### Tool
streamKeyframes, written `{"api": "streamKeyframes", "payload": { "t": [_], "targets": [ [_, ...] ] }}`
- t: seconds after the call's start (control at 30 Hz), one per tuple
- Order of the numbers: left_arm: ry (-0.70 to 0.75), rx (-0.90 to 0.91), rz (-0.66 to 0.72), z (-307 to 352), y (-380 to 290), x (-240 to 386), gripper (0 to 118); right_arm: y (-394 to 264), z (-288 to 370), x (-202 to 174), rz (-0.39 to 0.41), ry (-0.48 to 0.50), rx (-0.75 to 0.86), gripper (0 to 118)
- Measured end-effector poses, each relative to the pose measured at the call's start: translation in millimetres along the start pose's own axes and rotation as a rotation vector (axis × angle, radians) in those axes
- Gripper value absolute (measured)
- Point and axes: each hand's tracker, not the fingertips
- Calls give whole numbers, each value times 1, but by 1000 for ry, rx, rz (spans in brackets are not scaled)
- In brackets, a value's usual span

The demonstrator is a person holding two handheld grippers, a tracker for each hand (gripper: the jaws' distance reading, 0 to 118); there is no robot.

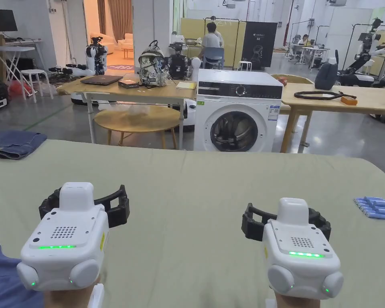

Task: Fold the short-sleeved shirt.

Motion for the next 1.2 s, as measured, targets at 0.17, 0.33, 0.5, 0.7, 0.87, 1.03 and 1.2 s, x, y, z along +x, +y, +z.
{"api": "streamKeyframes", "payload": {
  "t": [0.17, 0.33, 0.5, 0.7, 0.87, 1.03, 1.2],
  "targets": [
    [6, -5, -21, 1, 4, 3, 105, 1, -1, 1, -21, -9, -2, 118],
    [1, 6, -13, 3, 8, 3, 101, 4, 5, -2, -17, -15, 6, 118],
    [10, 4, -16, 4, 9, 6, 43, 3, 4, -2, -16, -27, 14, 53],
    [24, -2, -34, 7, 12, 11, 2, 6, 2, -3, -33, -24, 10, 0],
    [6, -37, -4, 2, 12, 16, 0, 11, 8, -2, -32, -20, 8, 0],
    [20, -53, -8, 2, 9, 17, 0, 17, 13, -2, -8, -22, 13, 0],
    [41, -58, -27, 9, 10, 5, 0, 18, 9, -7, -5, -14, 0, 0]
  ]
}}
